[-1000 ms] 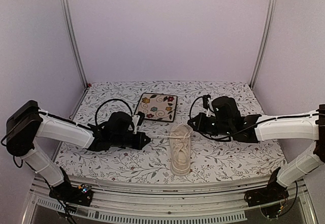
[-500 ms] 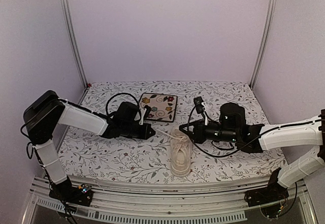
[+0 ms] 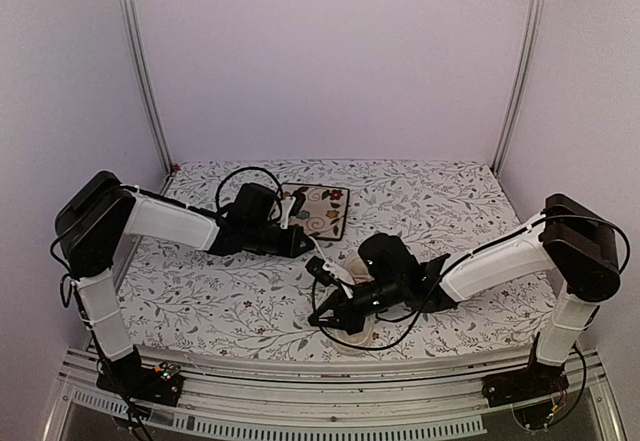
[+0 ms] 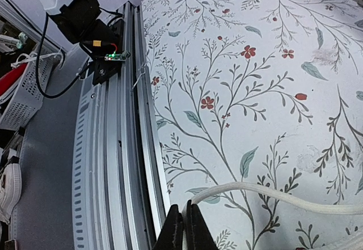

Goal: Tie the shoes

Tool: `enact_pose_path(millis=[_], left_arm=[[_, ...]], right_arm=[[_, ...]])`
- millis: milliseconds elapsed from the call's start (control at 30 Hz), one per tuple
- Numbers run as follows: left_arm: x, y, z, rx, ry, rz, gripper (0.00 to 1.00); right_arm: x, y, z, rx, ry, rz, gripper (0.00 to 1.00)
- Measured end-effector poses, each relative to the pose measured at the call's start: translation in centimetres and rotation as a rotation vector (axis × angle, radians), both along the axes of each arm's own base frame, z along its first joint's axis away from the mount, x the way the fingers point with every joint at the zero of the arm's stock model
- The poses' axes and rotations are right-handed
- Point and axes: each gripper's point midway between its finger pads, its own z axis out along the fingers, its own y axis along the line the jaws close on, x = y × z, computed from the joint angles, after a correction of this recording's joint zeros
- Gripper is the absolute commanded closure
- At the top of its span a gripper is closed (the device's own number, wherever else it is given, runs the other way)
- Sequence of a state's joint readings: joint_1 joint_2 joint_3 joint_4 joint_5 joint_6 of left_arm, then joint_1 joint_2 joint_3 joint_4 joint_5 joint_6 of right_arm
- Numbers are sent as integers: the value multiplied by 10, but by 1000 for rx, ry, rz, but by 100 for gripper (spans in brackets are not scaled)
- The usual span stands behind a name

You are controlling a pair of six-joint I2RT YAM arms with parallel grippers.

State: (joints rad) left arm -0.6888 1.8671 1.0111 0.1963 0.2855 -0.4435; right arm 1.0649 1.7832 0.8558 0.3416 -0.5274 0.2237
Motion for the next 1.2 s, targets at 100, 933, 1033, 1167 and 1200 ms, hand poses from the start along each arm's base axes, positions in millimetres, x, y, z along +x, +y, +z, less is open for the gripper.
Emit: enact_pose_path(millis=[100,933,1033,1167,1200], left_arm=[[-3,-2,1,-10,7,-19,100],[-71,-15,67,-132,-175,-208,100],[-83,-25,74,-142,-196,-238,100],[-91,-31,72,-132,-200,-257,100],[-92,-32,73,-130,-202,-258,100]], right_arm=[[-2,1,-6,-41,-12,29,93],[86,-72,115,110,-108,-389,23],[96,-76,99,65,-88,-416,28],[103,-64,76,-6,-64,-380,35],[105,-59,72,-19,-58,-364,35]])
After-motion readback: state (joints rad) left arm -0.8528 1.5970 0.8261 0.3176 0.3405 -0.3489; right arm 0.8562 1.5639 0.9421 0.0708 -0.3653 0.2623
